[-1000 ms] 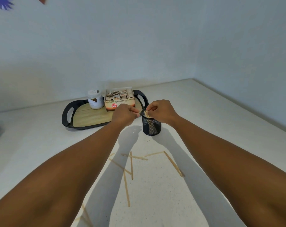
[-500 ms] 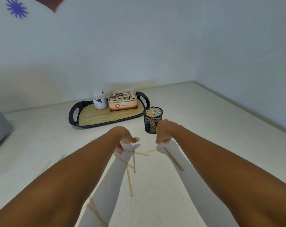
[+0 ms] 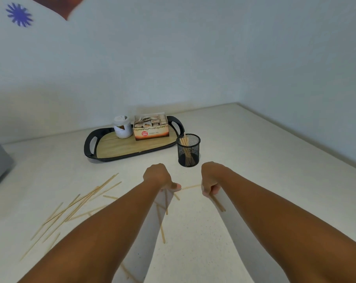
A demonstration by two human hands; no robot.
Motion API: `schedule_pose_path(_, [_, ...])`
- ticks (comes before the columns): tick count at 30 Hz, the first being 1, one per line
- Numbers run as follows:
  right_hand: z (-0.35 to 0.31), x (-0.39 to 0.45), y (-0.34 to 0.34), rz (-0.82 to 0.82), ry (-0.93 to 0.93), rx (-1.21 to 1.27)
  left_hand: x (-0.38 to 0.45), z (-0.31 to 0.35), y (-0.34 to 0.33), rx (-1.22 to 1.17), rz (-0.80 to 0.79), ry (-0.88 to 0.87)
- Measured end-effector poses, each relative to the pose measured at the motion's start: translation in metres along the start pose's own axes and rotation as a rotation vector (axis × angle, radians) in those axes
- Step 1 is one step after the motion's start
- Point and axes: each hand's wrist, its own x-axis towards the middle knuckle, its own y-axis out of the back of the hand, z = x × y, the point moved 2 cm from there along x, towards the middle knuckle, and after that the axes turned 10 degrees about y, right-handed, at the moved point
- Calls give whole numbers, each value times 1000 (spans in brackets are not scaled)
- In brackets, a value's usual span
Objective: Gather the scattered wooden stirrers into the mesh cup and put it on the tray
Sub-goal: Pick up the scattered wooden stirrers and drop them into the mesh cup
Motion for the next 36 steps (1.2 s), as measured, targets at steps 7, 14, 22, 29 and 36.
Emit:
schedule_pose_path(7, [-2, 4, -3, -61, -13, 12, 4, -5, -1, -32, 46, 39])
schedule_pose_path(14, [-2, 3, -9, 79, 34, 1, 8, -7, -6, -54, -30, 51])
schedule_pose_path(22, [-2, 8, -13, 186, 63, -19, 7, 6, -12, -16, -61, -48])
schedule_pose_path(29, [0, 7, 6, 337, 147, 162, 11, 6, -1, -10, -33, -78])
schedule_pose_path(36, [0, 6, 42, 522, 274, 467, 19, 17, 58, -88, 4, -148])
